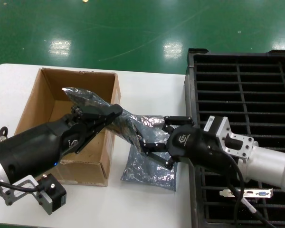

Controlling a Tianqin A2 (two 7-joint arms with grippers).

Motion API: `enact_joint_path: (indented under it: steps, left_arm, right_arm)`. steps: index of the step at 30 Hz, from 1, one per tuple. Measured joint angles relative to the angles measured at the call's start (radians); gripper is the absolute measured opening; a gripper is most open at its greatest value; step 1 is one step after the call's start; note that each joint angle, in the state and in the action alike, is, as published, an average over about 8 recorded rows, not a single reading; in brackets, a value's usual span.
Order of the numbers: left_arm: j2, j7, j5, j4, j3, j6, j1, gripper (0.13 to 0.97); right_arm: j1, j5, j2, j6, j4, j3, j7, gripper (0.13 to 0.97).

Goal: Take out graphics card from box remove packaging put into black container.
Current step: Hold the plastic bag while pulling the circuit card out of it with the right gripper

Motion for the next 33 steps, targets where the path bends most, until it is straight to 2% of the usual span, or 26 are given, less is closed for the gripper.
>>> enact_joint_path:
  steps: [8, 23, 33]
  left_arm:
    - [0.0, 0.0, 0.0, 0.0, 0.0, 0.0, 0.0, 0.14]
    - [0.0, 0.0, 0.0, 0.0, 0.0, 0.0, 0.0, 0.14]
    - [0.0, 0.0, 0.0, 0.0, 0.0, 0.0, 0.0, 0.14]
  right_arm:
    - [0.01, -0.022, -0.021, 0.027, -0.021, -0.008, 0.054, 0.352]
    - [0.007, -0.033, -0.034, 0.063, -0.036, 0.004, 0.092, 0.207]
    - [-0.038, -0.01, 0.014, 0.056, 0.044, 0.031, 0.087, 0.188]
